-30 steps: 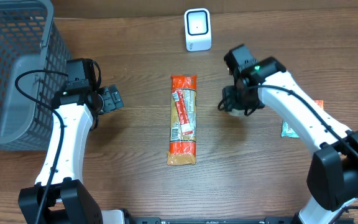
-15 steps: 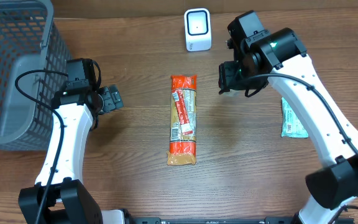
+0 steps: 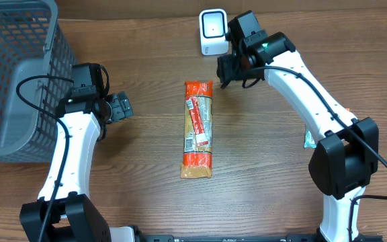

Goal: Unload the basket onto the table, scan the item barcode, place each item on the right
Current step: 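Carry the green-capped jar up toward the white scanner, then hold the jar label in front of the white scanner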

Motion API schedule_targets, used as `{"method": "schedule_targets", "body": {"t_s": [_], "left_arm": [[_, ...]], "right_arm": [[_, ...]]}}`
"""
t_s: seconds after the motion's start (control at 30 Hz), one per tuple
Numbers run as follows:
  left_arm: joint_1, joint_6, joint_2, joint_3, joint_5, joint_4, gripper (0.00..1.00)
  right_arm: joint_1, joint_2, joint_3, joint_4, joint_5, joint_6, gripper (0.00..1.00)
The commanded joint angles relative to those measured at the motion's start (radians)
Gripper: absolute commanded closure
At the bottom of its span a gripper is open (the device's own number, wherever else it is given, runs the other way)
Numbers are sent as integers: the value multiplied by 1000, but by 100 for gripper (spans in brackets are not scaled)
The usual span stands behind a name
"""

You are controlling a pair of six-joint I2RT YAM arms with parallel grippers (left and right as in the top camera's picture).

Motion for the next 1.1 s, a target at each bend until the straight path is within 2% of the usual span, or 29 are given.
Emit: {"method": "schedule_targets", "body": {"t_s": [0.0, 0.67, 1.07], "left_arm": [[-2, 22, -16, 15, 1, 0, 0], [-2, 22, -16, 15, 1, 0, 0], [-2, 22, -16, 15, 1, 0, 0]], "right_arm": [[-3, -24, 22, 95, 31, -8, 72], [-8, 67, 22, 644, 79, 4, 71], [-18, 249, 22, 962, 131, 4, 72]]}}
